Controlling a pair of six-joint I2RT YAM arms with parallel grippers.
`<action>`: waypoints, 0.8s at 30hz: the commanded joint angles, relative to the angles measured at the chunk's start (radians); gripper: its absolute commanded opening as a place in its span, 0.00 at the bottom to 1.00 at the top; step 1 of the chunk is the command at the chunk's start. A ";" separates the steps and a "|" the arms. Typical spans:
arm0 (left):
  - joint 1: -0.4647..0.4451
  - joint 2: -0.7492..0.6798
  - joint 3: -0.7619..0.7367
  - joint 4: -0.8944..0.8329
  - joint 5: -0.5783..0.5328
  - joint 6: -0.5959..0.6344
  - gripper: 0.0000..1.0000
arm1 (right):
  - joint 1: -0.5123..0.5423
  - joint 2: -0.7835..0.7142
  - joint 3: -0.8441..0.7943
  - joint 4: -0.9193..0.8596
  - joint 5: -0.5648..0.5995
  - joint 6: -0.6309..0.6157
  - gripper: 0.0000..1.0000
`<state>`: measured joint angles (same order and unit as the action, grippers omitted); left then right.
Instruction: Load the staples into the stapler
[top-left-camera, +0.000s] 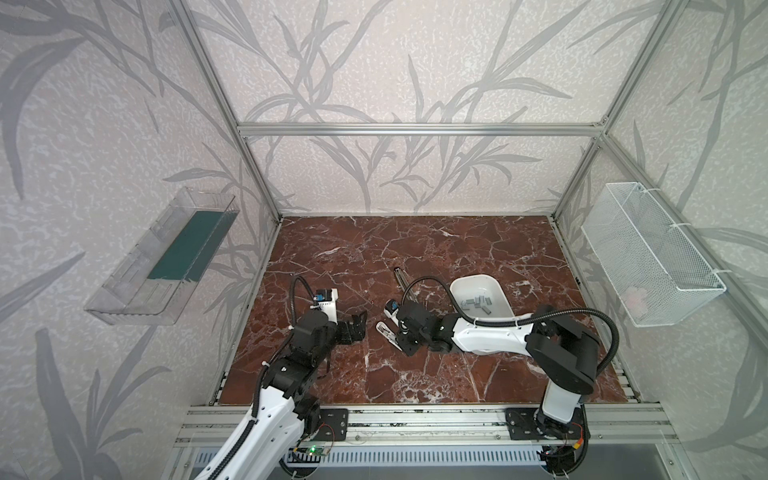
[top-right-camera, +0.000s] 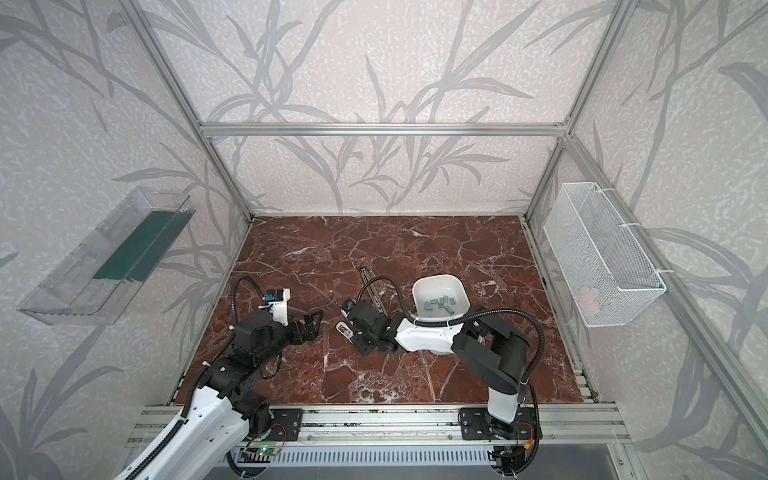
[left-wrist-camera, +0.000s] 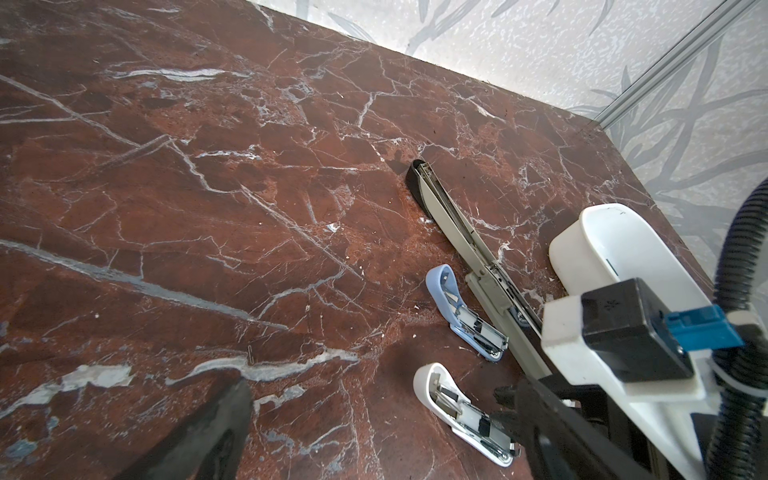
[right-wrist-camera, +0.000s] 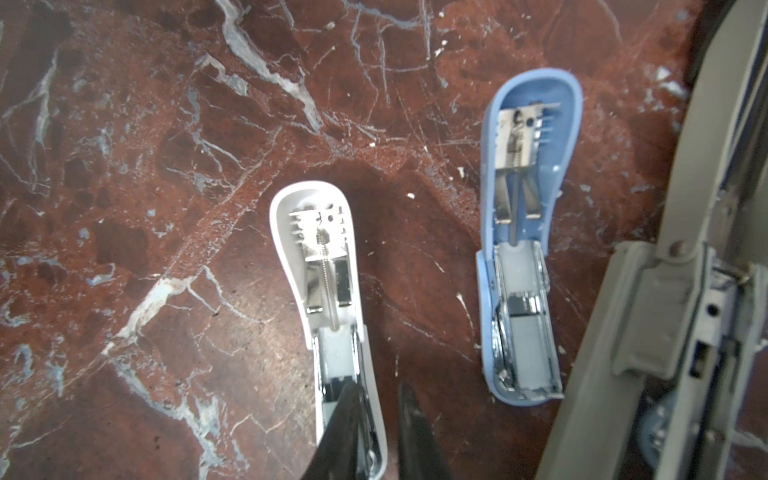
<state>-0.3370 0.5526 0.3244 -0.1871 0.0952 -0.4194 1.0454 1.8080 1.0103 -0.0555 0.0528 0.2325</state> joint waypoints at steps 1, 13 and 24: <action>0.007 -0.010 -0.015 0.003 -0.012 -0.009 0.99 | -0.004 -0.001 -0.019 -0.041 0.011 0.010 0.18; 0.007 -0.010 -0.015 0.003 -0.014 -0.010 0.99 | 0.001 -0.034 -0.030 -0.054 0.027 0.005 0.18; 0.007 -0.035 0.024 -0.075 -0.175 -0.053 0.99 | 0.011 -0.183 -0.119 0.057 0.097 0.017 0.27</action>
<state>-0.3370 0.5449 0.3244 -0.2043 0.0315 -0.4309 1.0481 1.7016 0.9356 -0.0555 0.1062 0.2386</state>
